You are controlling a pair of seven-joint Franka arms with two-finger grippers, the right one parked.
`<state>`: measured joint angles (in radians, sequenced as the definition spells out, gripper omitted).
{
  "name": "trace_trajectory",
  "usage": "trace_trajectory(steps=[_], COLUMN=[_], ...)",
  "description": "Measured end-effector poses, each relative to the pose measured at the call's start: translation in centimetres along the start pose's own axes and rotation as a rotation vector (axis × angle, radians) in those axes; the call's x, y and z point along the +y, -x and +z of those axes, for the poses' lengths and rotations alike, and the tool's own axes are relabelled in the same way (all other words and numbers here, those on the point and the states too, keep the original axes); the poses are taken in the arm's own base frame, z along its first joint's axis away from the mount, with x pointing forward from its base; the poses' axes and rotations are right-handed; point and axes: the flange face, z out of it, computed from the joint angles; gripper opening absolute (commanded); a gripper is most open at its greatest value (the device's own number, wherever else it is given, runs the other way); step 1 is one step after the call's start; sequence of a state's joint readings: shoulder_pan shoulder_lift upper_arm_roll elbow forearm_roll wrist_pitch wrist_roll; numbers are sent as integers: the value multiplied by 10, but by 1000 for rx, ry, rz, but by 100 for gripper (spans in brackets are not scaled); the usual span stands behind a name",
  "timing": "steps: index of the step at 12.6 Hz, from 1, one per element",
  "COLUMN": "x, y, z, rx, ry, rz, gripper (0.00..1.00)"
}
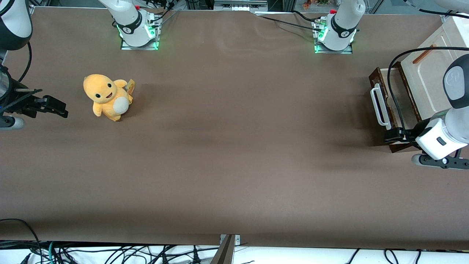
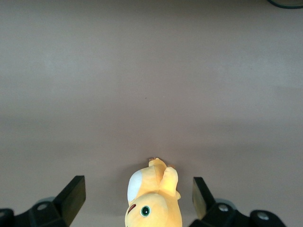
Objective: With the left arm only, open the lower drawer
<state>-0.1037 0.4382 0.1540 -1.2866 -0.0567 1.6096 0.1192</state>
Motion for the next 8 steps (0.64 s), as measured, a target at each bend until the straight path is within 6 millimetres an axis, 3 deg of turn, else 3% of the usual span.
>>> trace_trajectory(steps=[8], x=[9], y=[0], z=[-2], rx=[4], ry=[3], rz=[-38], gripper=[100])
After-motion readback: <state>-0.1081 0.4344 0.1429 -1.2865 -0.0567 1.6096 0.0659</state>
